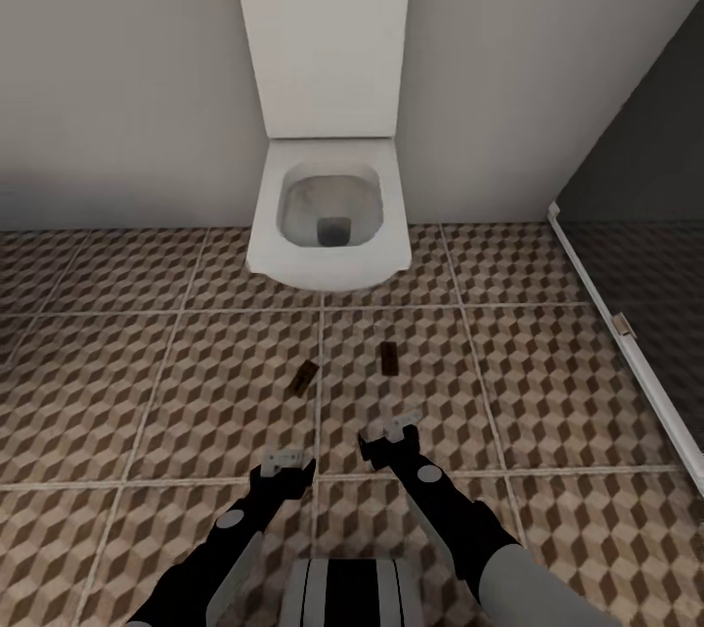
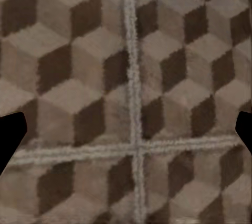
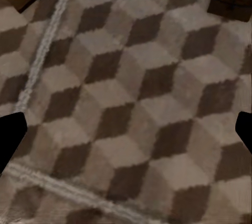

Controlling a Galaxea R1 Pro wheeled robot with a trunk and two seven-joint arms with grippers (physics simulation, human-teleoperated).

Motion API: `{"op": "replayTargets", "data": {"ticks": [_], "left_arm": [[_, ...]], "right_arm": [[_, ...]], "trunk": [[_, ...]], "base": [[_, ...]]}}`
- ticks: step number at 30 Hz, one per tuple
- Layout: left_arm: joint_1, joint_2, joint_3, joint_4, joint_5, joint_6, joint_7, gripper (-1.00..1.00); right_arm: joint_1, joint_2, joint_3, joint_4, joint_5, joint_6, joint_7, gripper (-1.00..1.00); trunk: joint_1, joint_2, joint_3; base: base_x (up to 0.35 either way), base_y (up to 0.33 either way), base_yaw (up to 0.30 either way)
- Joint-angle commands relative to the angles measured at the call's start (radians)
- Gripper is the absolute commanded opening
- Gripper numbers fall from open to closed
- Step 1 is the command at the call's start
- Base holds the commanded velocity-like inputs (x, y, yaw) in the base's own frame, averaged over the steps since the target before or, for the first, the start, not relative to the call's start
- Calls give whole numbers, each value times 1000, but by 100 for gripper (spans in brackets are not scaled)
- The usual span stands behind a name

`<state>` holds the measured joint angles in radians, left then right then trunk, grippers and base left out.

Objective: Take the four mousetraps from the cabinet in the bathroom and place them on the bathroom floor. Make sure all four end up on the same floor surface, and ensure that at least two of them are either under or directly next to the same bathroom sink.

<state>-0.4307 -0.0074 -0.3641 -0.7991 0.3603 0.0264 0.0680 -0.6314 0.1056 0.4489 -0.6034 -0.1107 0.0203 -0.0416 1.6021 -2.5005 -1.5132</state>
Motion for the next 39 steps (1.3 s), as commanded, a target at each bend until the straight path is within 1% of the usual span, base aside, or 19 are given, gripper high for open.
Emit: {"op": "replayTargets", "data": {"ticks": [1,17,23,39], "left_arm": [[0,1,-4,-2,9,3,7,100],[0,1,-6,-1,9,2,7,100],[0,1,-6,-6,9,2,7,100],[0,1,-6,-13,9,2,7,100]], "right_arm": [[-1,-1,5,-1,-10,2,-4,100],[-1,-1,5,-1,-10,2,-4,100],[-1,-1,5,-1,-10,2,-4,100],[-1,-1,5,-1,-10,1,-4,100]], "trunk": [[-1,0,-1],[-1,0,-1],[-1,0,-1],[-1,0,-1]], "base": [[-336,0,0],[-323,0,0],[-78,0,0],[-6,0,0]]}}
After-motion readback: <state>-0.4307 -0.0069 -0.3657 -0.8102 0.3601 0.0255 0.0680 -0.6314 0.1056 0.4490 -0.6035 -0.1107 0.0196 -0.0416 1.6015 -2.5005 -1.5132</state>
